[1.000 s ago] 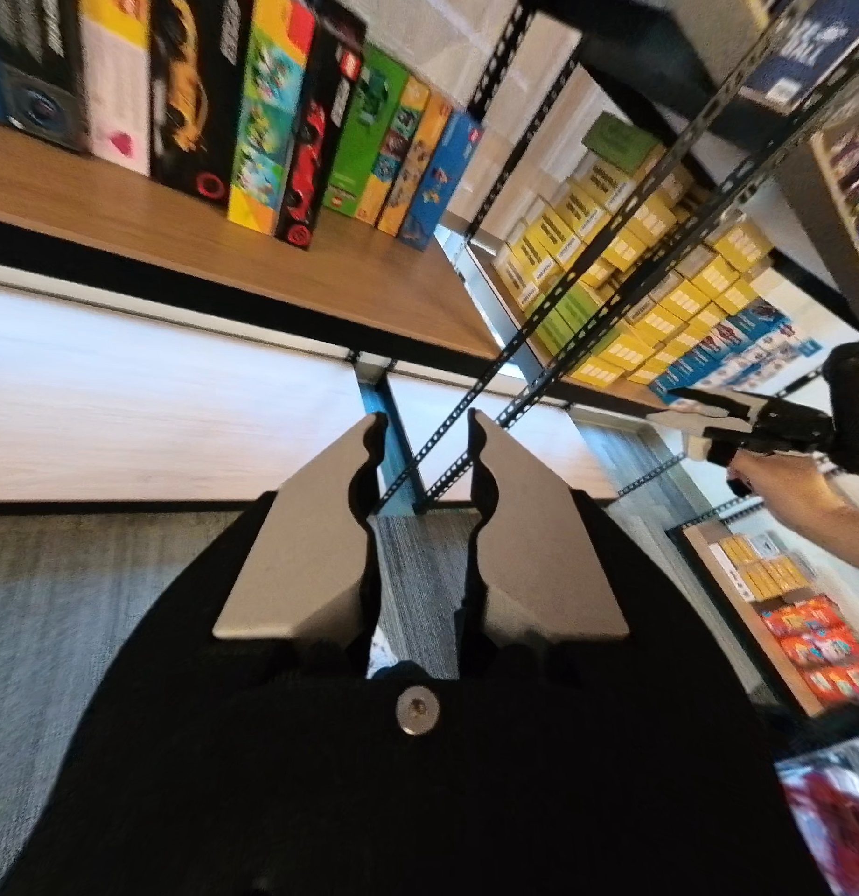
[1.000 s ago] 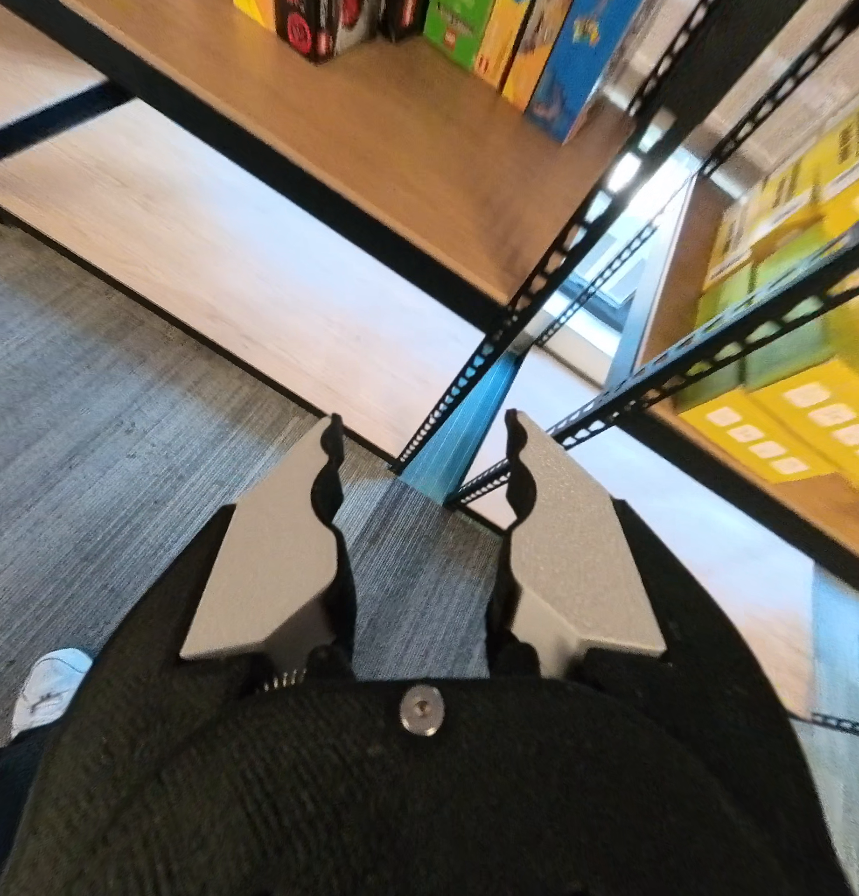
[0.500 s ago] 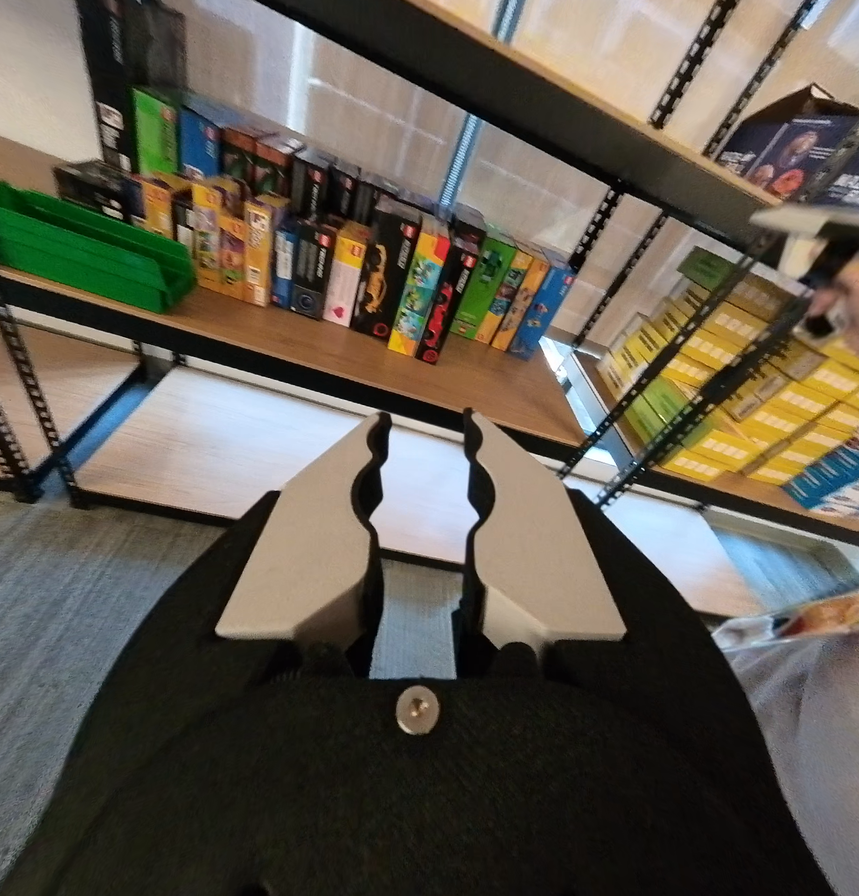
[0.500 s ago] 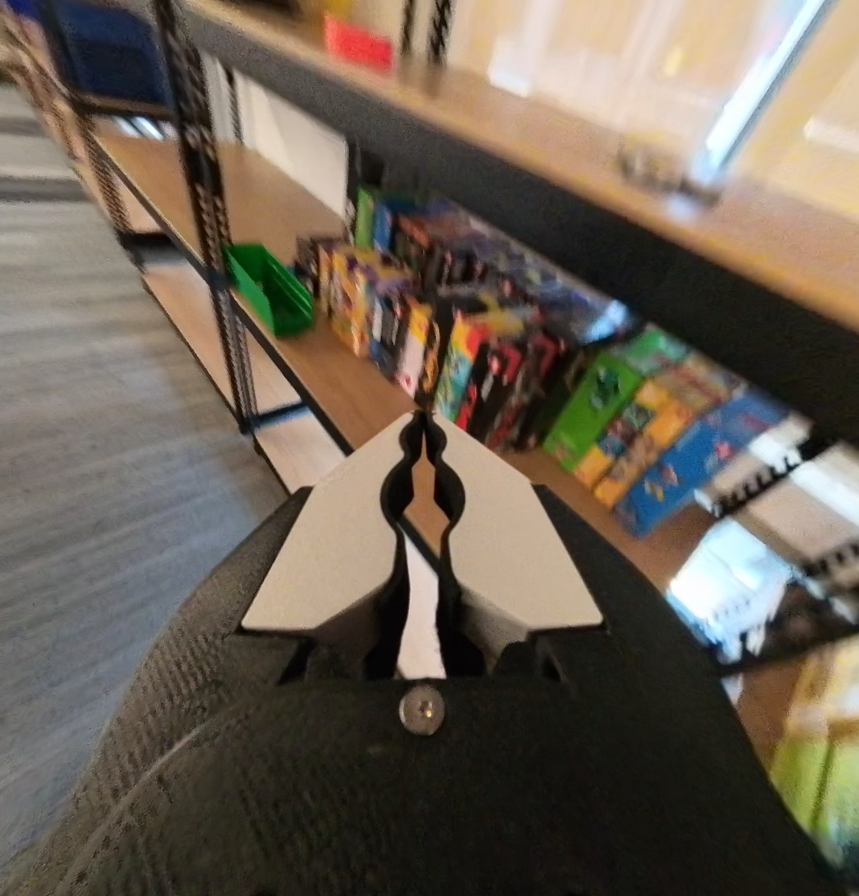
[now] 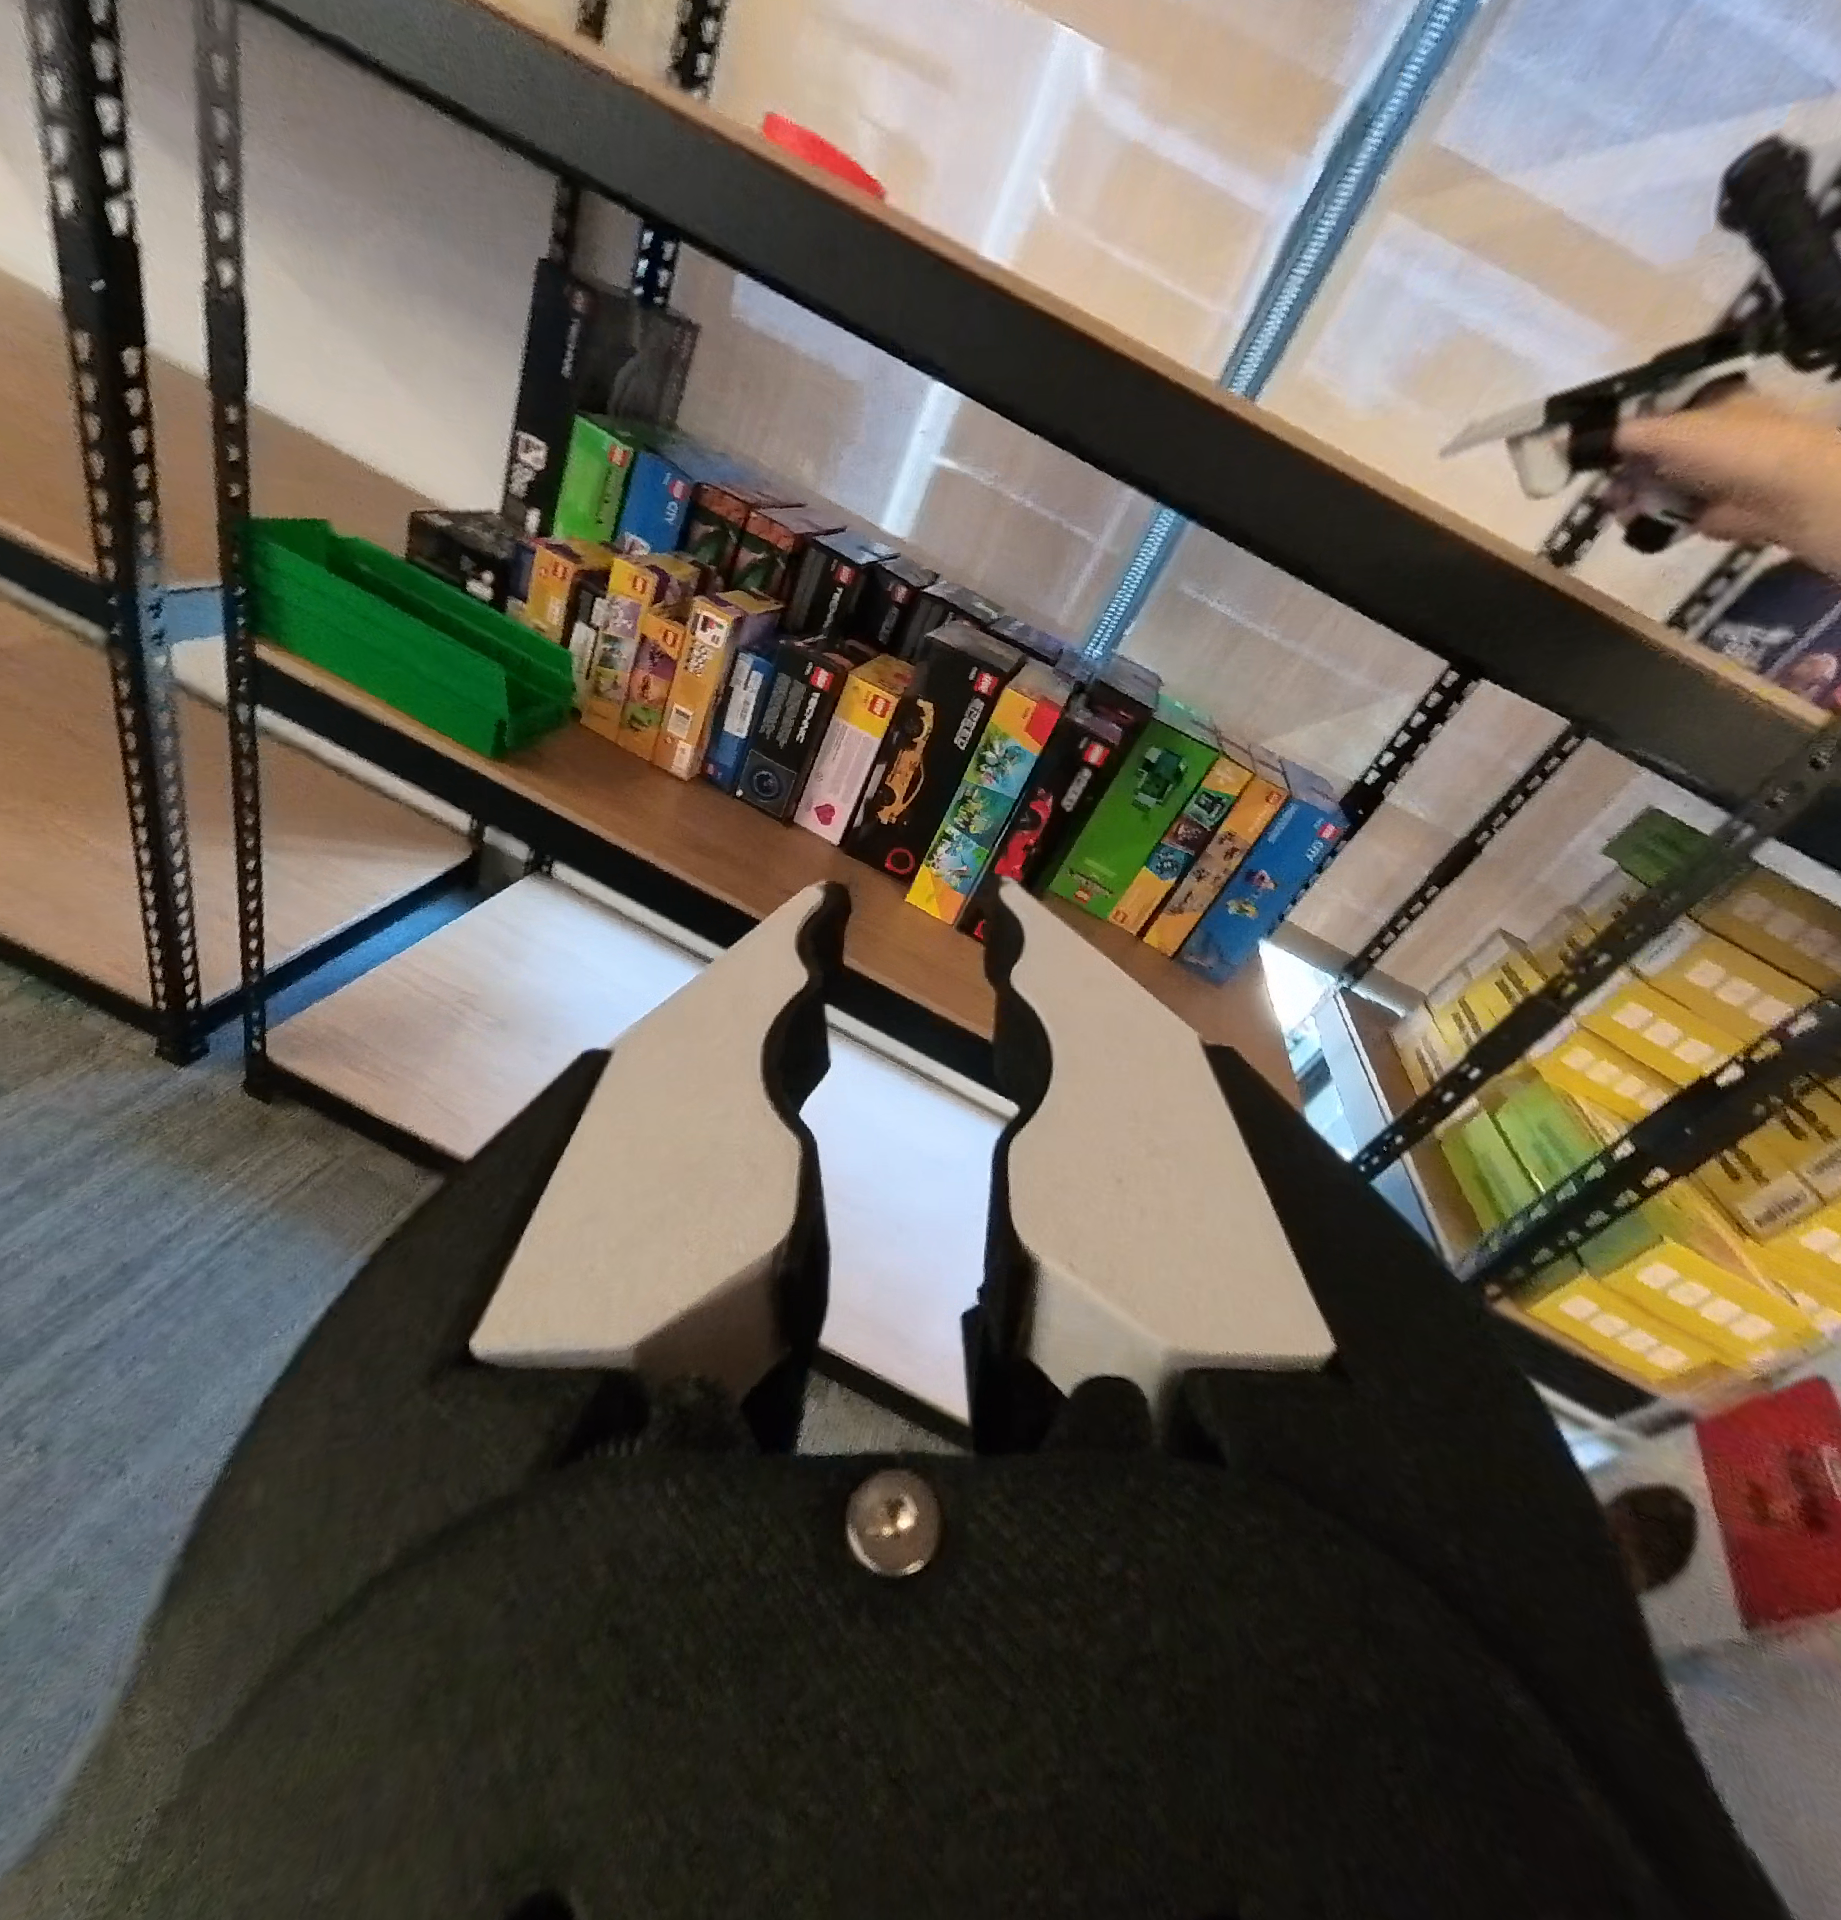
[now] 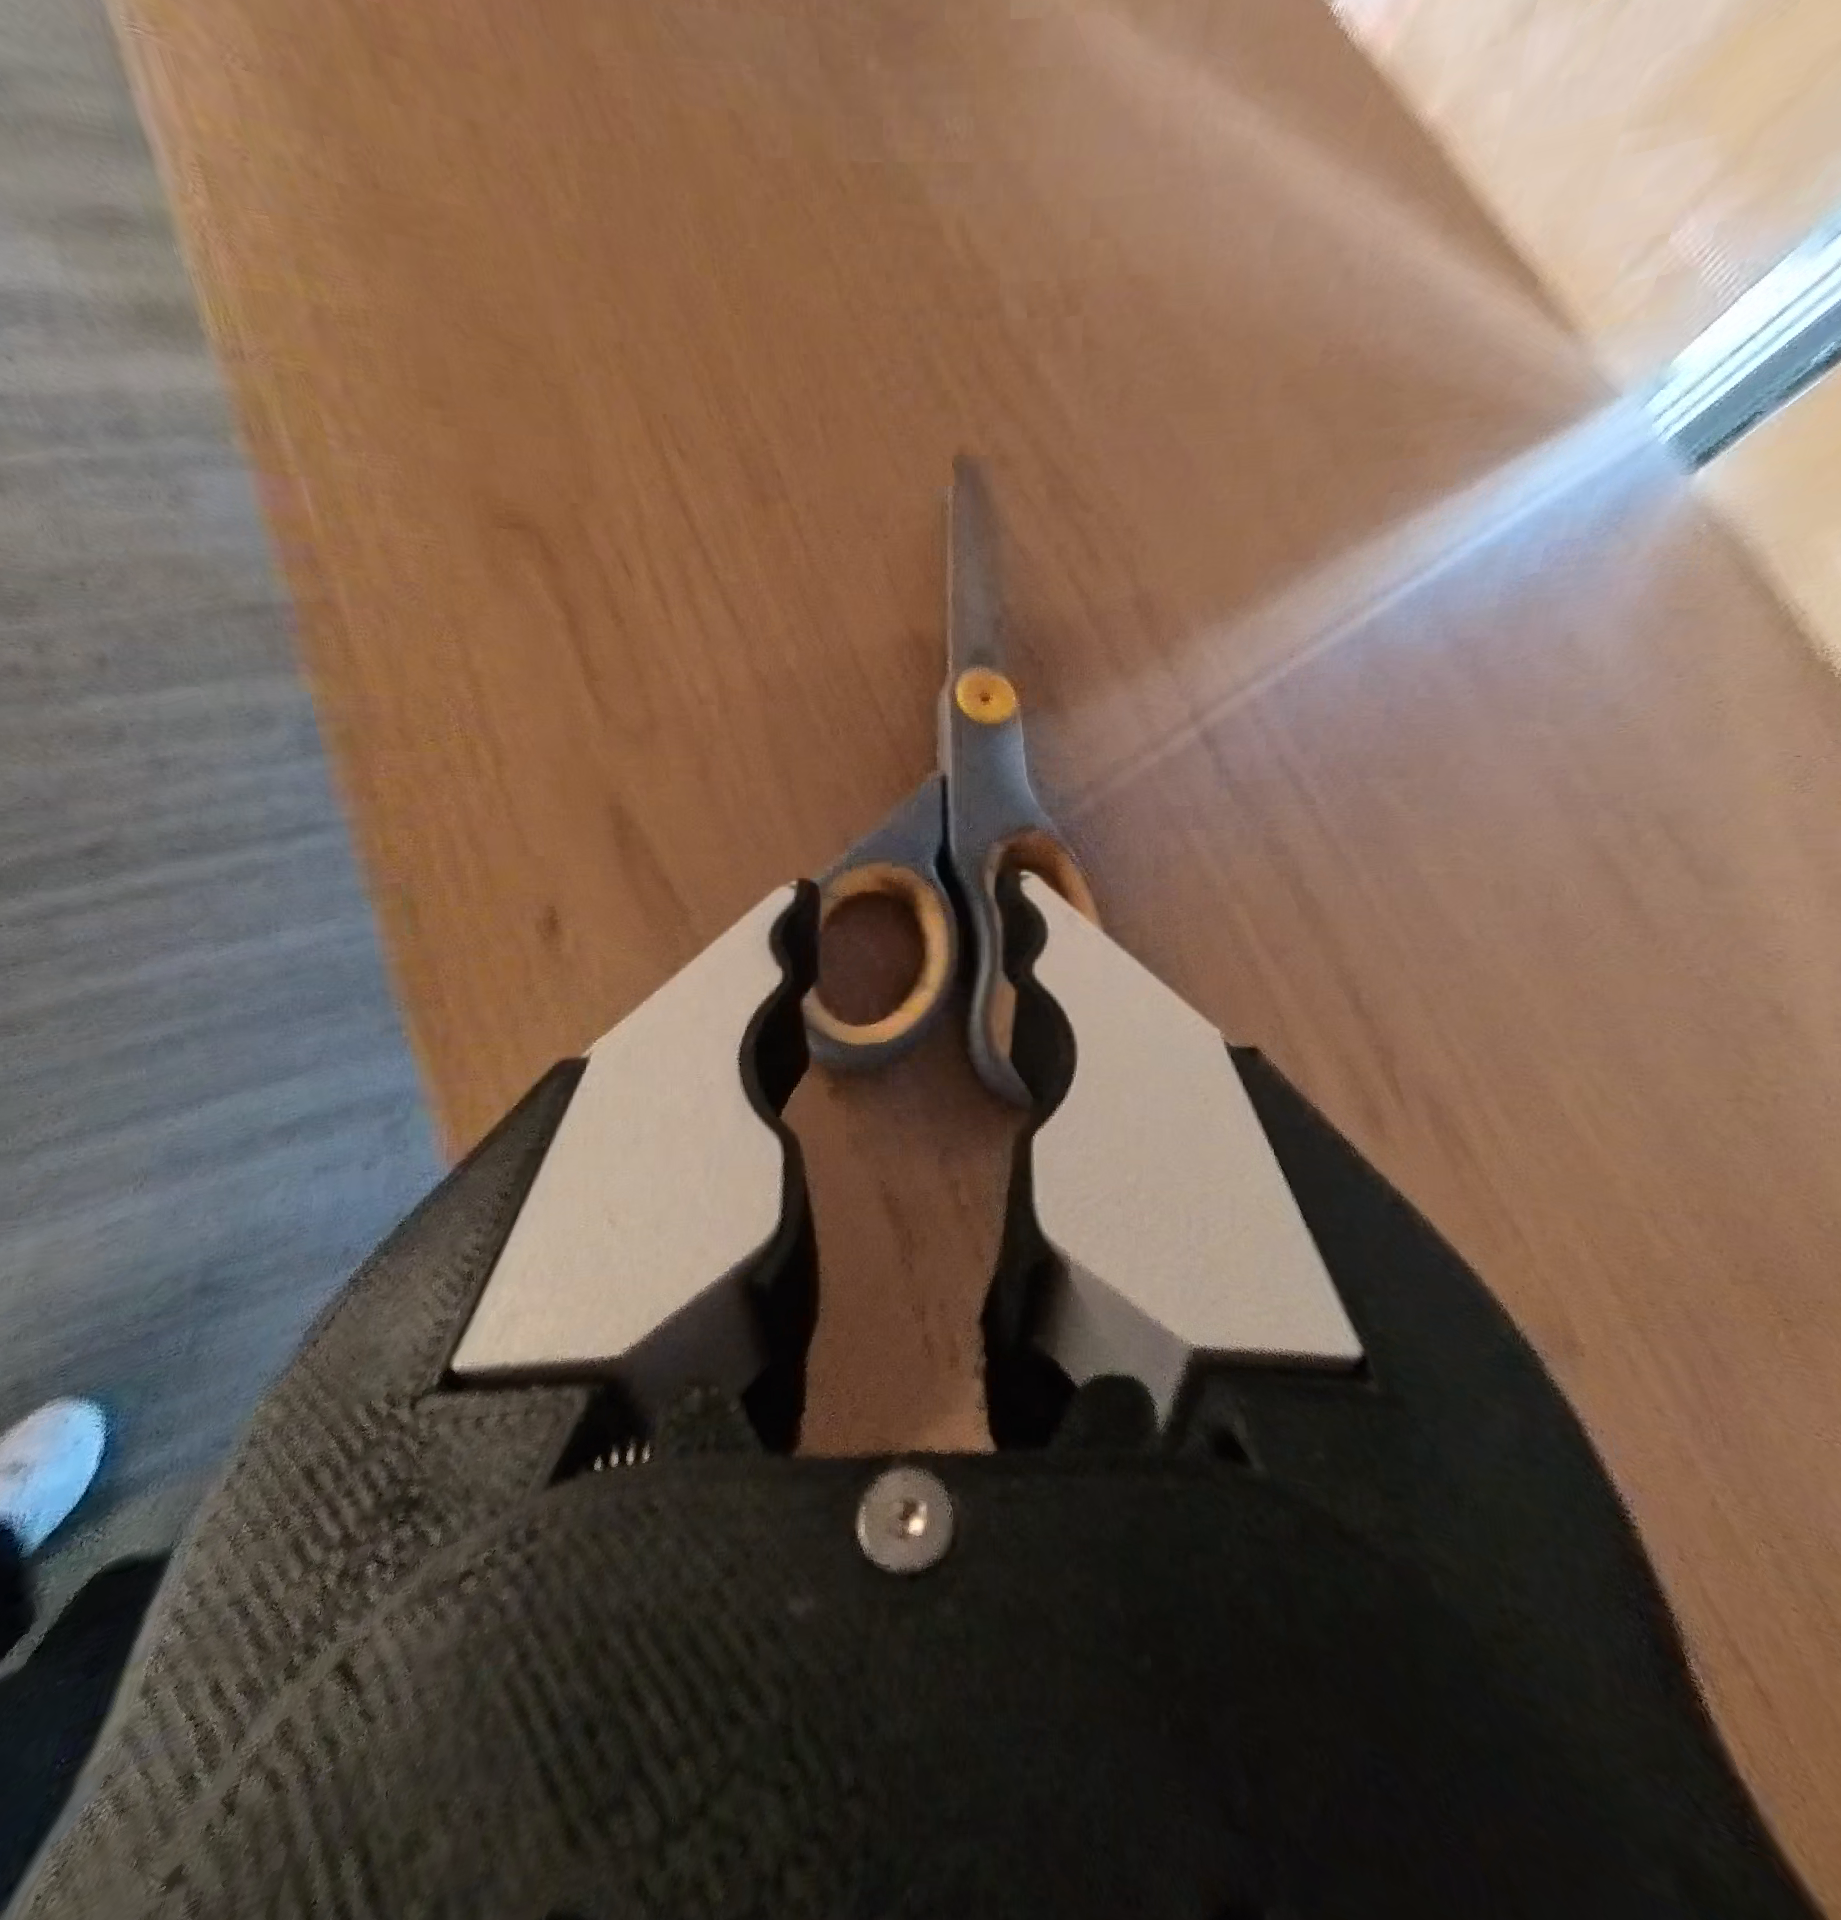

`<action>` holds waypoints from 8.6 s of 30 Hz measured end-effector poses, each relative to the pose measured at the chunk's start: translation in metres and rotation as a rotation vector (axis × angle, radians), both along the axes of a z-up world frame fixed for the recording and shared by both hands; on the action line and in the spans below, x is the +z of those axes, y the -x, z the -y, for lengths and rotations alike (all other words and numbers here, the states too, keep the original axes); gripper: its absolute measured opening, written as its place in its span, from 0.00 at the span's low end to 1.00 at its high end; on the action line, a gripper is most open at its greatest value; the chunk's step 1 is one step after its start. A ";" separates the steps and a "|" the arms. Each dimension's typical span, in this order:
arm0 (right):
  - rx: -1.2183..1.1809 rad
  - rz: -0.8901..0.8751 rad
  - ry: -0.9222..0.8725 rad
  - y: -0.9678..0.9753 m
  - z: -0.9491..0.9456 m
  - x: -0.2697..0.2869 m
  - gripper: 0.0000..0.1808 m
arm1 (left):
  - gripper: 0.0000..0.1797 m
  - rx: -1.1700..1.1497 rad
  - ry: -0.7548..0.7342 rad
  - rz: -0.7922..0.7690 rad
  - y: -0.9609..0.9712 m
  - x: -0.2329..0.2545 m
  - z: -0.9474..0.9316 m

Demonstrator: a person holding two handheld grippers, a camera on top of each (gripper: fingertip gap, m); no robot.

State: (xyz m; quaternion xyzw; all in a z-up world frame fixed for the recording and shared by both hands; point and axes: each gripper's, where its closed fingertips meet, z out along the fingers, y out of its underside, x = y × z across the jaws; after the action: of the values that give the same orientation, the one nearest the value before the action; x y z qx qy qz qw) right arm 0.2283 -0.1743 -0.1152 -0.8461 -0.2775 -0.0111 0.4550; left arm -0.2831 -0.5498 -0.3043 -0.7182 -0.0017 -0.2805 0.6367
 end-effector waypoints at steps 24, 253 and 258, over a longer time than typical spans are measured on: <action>0.293 -0.018 -0.145 0.063 0.056 0.017 0.12 | 0.19 -0.335 -0.135 0.203 -0.174 0.084 -0.115; 1.301 0.093 -0.147 2.613 -1.103 -0.142 0.13 | 0.04 1.484 1.281 0.459 2.173 -0.284 -0.783; 1.281 0.107 -0.198 2.683 -1.215 -0.131 0.13 | 0.39 1.748 1.430 0.552 2.167 -0.280 -0.767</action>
State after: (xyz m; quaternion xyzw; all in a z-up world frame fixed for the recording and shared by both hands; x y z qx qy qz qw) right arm -2.4549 1.0411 -0.2463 -0.4655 -0.7468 0.1948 0.4332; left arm -2.4505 0.2175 -0.5838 -0.5824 -0.7933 0.1723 0.0408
